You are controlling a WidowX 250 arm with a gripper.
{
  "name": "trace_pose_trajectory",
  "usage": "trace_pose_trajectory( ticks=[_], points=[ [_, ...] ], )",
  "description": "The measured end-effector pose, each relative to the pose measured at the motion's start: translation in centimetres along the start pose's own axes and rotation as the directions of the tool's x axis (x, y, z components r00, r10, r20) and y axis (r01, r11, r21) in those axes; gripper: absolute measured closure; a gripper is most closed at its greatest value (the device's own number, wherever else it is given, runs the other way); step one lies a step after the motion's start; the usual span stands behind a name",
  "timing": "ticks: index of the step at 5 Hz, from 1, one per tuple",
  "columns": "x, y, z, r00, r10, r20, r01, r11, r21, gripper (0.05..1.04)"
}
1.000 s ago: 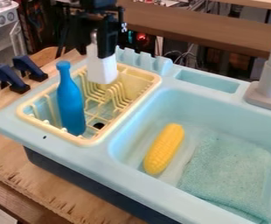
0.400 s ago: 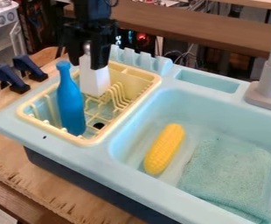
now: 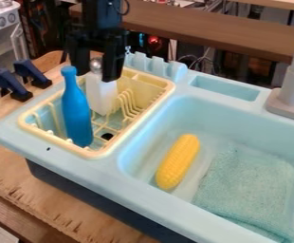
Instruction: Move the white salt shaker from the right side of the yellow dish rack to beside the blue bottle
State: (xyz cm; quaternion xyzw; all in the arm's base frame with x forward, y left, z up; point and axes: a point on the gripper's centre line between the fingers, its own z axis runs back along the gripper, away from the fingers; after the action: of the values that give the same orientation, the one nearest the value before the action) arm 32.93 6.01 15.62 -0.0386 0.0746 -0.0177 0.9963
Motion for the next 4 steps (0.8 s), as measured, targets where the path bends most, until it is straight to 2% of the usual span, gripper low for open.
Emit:
trace_pose_trajectory(
  ticks=[1, 2, 3, 4],
  points=[
    [0.2, -0.3, 0.8, 1.000, -0.005, 0.022, 0.005, 1.000, -0.002, 0.081],
    [0.8, -1.0, 3.7, 0.994, -0.025, 0.107, 0.024, 1.000, 0.005, 0.081],
    [0.6, -2.4, 8.8, 0.972, -0.083, 0.222, 0.074, 0.996, 0.048, 0.081],
    [-1.2, -3.6, 11.3, 0.977, -0.159, 0.141, 0.126, 0.967, 0.221, 0.081]
  ],
)
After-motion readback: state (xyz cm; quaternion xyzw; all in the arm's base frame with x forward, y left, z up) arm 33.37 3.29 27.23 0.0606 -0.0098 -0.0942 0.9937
